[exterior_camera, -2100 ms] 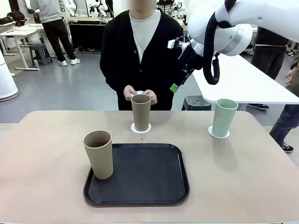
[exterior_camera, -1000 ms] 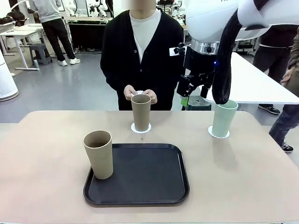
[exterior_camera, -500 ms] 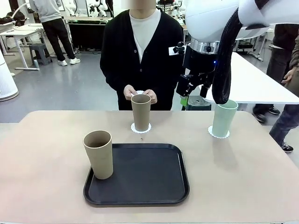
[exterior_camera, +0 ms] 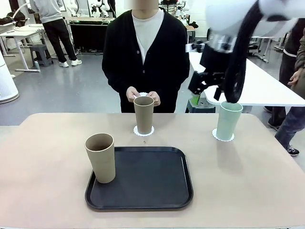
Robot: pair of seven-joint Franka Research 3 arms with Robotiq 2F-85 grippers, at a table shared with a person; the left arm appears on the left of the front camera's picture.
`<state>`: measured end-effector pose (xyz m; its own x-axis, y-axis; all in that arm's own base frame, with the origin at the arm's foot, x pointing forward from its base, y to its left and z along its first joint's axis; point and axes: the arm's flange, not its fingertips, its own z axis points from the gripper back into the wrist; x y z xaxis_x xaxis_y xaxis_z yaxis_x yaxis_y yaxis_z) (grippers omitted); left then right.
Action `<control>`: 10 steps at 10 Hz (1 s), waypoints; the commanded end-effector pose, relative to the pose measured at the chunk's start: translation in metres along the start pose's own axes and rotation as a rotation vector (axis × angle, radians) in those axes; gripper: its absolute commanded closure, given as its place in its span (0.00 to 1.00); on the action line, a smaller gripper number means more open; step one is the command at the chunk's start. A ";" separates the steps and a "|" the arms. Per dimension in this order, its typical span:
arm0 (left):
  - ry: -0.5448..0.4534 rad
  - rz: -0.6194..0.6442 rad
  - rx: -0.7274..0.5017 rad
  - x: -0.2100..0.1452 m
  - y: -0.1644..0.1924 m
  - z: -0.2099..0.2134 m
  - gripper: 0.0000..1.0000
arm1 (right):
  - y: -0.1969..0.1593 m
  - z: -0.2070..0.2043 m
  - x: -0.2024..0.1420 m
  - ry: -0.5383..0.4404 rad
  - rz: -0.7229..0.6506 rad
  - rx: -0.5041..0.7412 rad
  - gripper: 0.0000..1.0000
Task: Place coasters on the table and set cups on them.
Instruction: Take one Reusable plastic cup from the Flat Tray and place it on a coaster set by the human.
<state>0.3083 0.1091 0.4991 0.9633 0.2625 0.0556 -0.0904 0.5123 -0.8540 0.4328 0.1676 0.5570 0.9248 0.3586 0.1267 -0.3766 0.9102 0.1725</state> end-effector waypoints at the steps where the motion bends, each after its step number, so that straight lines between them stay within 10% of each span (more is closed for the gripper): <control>1: -0.003 -0.007 -0.013 -0.001 0.000 0.000 0.00 | -0.072 0.007 -0.028 -0.082 -0.196 0.249 0.00; 5: -0.003 -0.007 -0.013 -0.001 0.000 0.000 0.00 | -0.197 -0.020 -0.102 -0.256 -0.069 0.756 0.00; 10: -0.003 -0.007 -0.013 -0.001 0.000 0.000 0.00 | -0.283 -0.044 -0.172 -0.326 -0.162 0.911 0.00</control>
<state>0.3083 0.1090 0.4992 0.9634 0.2624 0.0557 -0.0902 0.5126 -0.8539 0.3741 -0.1349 0.4454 0.9464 0.0792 0.3130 -0.3182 0.3943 0.8622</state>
